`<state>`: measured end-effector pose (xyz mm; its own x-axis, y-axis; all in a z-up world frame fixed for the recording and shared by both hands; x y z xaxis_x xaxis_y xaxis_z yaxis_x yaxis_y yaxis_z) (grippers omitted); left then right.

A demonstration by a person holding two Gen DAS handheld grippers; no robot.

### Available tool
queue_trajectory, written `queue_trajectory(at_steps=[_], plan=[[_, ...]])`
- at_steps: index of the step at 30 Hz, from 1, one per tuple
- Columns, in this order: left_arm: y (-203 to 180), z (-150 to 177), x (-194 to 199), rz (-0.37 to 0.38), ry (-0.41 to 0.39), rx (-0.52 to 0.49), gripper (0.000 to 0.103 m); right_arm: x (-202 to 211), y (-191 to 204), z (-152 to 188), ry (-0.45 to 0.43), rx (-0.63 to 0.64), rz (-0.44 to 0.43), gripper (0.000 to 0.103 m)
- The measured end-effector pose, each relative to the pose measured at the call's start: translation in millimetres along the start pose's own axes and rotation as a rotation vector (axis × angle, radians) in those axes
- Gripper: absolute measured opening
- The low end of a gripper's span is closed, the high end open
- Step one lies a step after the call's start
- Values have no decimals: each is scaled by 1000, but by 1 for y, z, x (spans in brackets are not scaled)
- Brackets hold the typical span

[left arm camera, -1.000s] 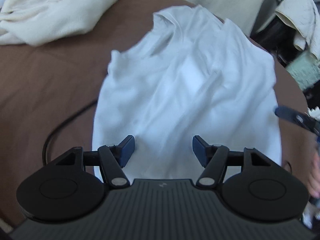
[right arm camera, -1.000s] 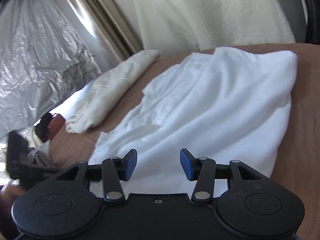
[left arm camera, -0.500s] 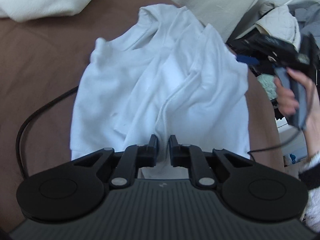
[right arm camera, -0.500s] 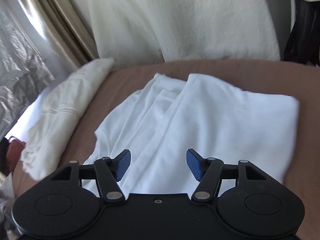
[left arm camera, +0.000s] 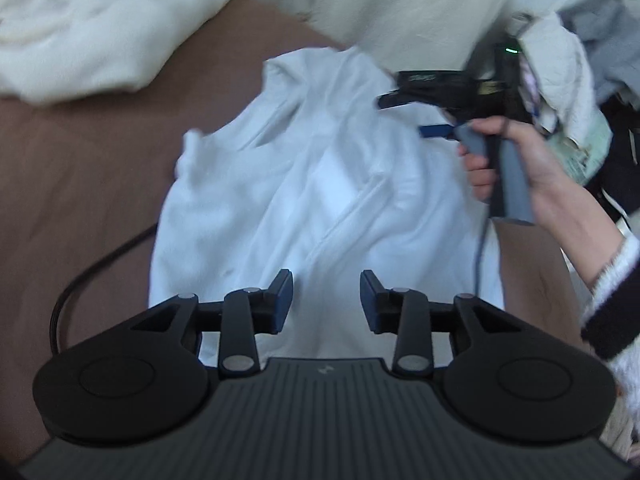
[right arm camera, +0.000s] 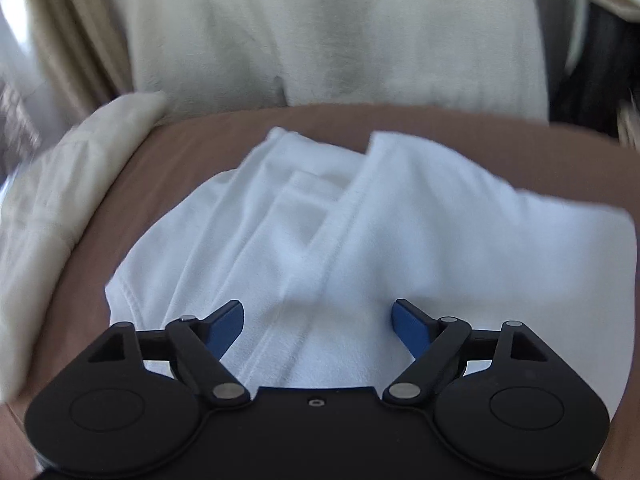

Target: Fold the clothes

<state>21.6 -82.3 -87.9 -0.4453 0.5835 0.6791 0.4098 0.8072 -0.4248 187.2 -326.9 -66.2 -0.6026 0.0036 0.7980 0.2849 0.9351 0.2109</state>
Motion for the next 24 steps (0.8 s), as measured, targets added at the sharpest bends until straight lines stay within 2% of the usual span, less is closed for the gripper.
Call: queue_trajectory(at_steps=[1, 2, 3, 4, 5, 6, 7, 9, 12, 14, 15, 17, 19, 21, 22, 23, 24], plan=[[-2, 0, -3, 2, 15, -11, 35, -3, 8, 4, 0, 98, 38, 80], [-4, 0, -8, -3, 34, -14, 35, -5, 16, 10, -9, 201, 91, 63], [-4, 1, -12, -12, 52, -14, 35, -3, 19, 16, -37, 280, 110, 55], [-3, 2, -15, -20, 66, -12, 35, 1, 21, 22, -71, 341, 98, 42], [-2, 3, -16, -25, 74, -5, 35, 6, 21, 28, -96, 400, 106, 23], [0, 4, -17, -31, 81, 1, 35, 10, 20, 32, -110, 438, 125, 16], [1, 4, -17, -33, 84, 9, 35, 16, 15, 34, -139, 437, 125, 13], [2, 4, -16, -28, 79, 22, 36, 32, -2, 31, -194, 372, 110, 11], [4, 4, -15, -10, 52, 37, 36, 47, -33, 23, -213, 232, 50, 11], [9, 2, -15, 40, -2, 97, 45, 48, -53, 21, -186, 142, 18, 12], [10, 0, -15, 61, -23, 123, 45, 46, -61, 20, -166, 103, -1, 12], [10, -6, -21, 69, -45, 120, 45, 41, -73, 19, -135, 56, -34, 15], [7, -8, -30, 63, -27, 86, 45, 33, -74, 17, -118, 56, -23, 16], [4, -6, -39, 54, 6, 66, 45, 23, -72, 14, -104, 76, -3, 26], [4, -5, -43, 50, 10, 72, 44, 18, -70, 11, -120, 85, 20, 38], [5, -4, -45, 48, 10, 76, 42, 13, -68, 8, -131, 87, 29, 43], [5, -4, -45, 46, 5, 71, 38, 8, -66, 5, -142, 88, 37, 43]])
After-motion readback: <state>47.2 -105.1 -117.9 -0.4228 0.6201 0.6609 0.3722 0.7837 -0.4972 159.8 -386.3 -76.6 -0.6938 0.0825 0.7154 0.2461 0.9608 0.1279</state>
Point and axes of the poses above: each gripper's, at about its wrist camera, not at the fingertips, and x roughly against the way its jaws point, y to its left, z to its underside, the point moved 2 cm from there along -x, roughly the way its jaws point, and after that the axes turned 8 degrees about -x, right-handed, at the moved point
